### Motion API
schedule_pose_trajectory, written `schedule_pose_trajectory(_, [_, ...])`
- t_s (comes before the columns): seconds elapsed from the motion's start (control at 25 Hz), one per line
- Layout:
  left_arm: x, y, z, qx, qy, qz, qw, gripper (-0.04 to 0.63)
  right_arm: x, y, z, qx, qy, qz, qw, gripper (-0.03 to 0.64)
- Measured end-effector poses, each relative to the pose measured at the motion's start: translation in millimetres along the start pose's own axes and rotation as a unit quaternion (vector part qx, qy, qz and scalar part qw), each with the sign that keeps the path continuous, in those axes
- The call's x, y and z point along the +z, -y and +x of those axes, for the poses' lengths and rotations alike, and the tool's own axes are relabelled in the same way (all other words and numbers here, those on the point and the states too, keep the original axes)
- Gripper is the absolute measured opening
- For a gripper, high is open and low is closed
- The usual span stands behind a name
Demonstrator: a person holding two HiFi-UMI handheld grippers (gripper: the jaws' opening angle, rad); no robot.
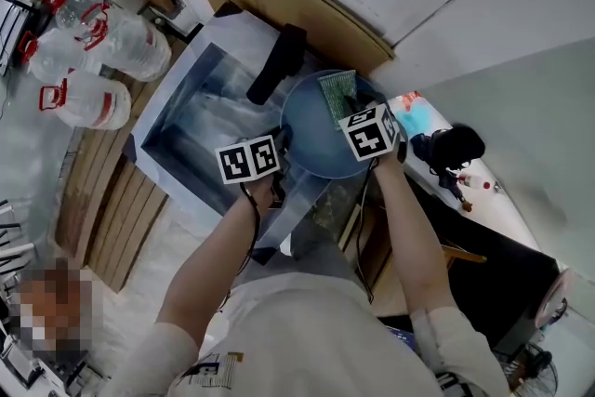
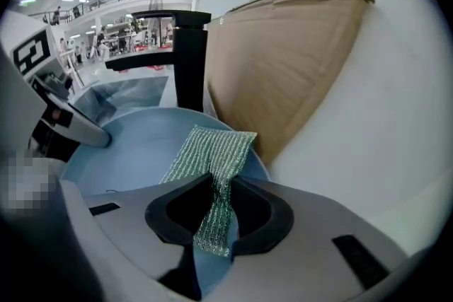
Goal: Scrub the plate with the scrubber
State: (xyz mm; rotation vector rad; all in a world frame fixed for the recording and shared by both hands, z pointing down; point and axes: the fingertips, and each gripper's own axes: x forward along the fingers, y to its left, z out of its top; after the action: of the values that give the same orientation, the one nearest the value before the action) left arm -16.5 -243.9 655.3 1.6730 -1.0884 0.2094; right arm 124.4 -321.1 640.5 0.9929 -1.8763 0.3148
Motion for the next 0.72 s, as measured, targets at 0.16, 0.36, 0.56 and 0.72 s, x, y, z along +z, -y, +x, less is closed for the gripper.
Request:
schedule_pose_trajectory(0.16, [0.1,-0.3,-1.0,0.012,0.008,-0.005,0.9999,0.040,-28.6,12.6,-13.6,-0.024,-0.050,-0.064,0.996,0.109])
schedule_pose_trajectory(0.36, [2.5,-0.7,0.9,0.026,0.016,-0.003,0.9995,0.037,-59.8,-25.3,-37.1,0.037,-0.104,-0.135,0.985,0.109])
schedule_pose_trajectory(0.56, [-0.6,2.5,4.6,0.030,0.015,0.008,0.9994,0.034,-61.9,-84.9,-45.5,0.078,-0.067,-0.139,0.985,0.109])
schedule_pose_trajectory(0.72, [1.0,2.7,4.6,0.026,0.010,0.010,0.9996,0.034,-39.9,-102.3,-34.2,0.076,-0.036,-0.143,0.986,0.109])
